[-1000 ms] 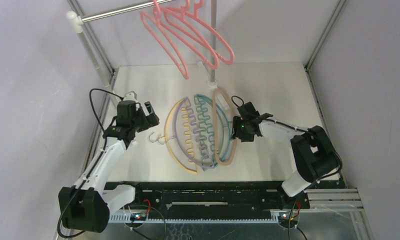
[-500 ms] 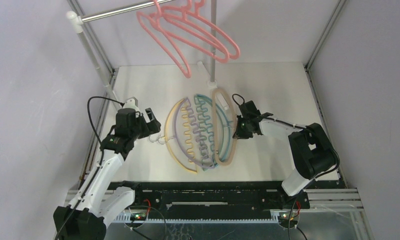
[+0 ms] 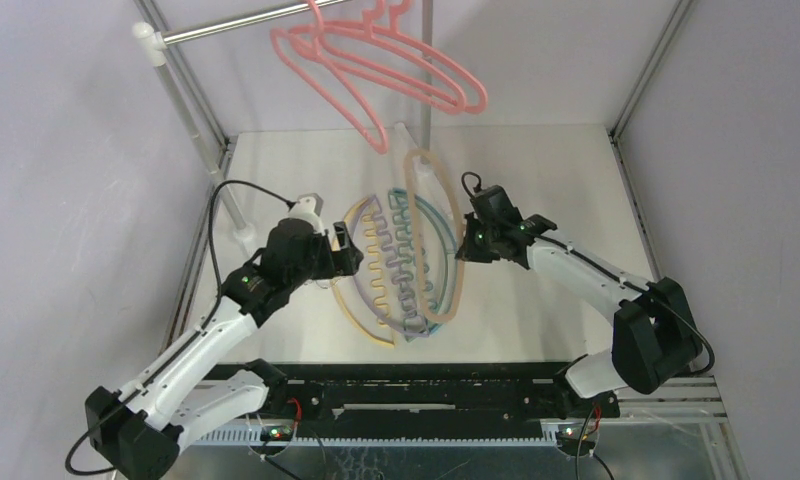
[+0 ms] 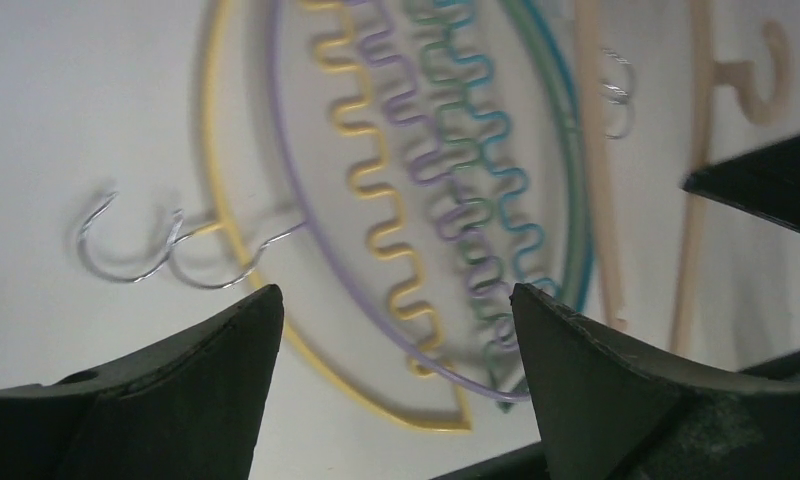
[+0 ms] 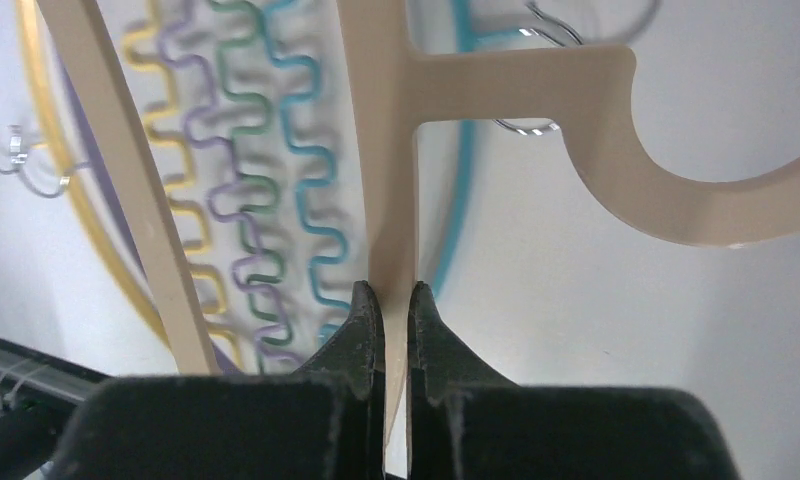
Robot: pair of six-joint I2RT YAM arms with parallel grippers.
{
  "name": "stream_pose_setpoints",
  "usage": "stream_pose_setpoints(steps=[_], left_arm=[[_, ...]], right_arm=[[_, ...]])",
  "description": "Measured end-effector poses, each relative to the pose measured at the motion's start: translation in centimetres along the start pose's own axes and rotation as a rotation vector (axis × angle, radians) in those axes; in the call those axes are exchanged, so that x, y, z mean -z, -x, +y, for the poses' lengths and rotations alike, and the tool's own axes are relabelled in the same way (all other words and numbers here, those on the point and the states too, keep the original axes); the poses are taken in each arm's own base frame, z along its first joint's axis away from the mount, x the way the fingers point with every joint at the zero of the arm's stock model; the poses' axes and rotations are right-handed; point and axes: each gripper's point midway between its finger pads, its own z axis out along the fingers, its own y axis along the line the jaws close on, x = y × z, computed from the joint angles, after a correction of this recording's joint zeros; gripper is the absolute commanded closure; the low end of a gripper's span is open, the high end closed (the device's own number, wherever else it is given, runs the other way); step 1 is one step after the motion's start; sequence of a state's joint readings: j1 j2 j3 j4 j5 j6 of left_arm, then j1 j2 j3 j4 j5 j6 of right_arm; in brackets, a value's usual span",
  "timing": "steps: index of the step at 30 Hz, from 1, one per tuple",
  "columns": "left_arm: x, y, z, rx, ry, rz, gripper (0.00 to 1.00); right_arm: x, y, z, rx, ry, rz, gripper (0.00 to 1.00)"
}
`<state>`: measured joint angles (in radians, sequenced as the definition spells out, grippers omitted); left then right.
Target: Organize the hangers
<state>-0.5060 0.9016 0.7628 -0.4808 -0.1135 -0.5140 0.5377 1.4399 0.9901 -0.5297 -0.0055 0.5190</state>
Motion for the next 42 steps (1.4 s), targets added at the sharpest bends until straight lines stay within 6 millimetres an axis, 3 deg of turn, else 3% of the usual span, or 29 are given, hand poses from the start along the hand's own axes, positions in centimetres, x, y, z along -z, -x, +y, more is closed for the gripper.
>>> stream_pose_setpoints(steps=[5, 9, 12, 17, 23, 27, 34, 42], left_arm=[[0.9, 1.6, -5.7, -0.042, -0.111, -0.026, 0.12], [1.7, 2.6, -9.8, -0.072, -0.189, -0.039, 0.12], [2.1, 3.0, -11.6, -0.081, -0.224, -0.046, 0.13], [1.9, 2.4, -12.9, -0.094, -0.243, -0.029, 0.14], [1.0, 0.1, -14.2, -0.143, -0.250, 0.032, 0.15], [0.9, 0.0, -15.3, -0.161, -0.263, 0.043, 0.15], [1.2, 0.2, -17.6, -0.195, -0.308, 0.039, 0.15], [-0.7, -1.7, -19.2, -0.249, -0.302, 0.100, 0.16]], right_arm=[[0.8, 1.3, 2.6, 0.038, 0.038, -0.037, 1.00], [-0.1, 0.6, 2.7, 0.054, 0.014, -0.010, 1.00], [-0.8, 0.3, 2.4, 0.058, -0.008, 0.012, 1.00], [-0.7, 1.4, 3.2, 0.065, -0.009, 0.003, 1.00], [0.8, 3.8, 5.3, 0.075, 0.038, -0.044, 1.00], [1.7, 5.0, 6.8, 0.091, 0.067, -0.066, 1.00], [3.0, 5.2, 7.8, 0.102, 0.088, -0.052, 1.00], [3.9, 5.3, 8.4, 0.123, 0.094, -0.047, 1.00]])
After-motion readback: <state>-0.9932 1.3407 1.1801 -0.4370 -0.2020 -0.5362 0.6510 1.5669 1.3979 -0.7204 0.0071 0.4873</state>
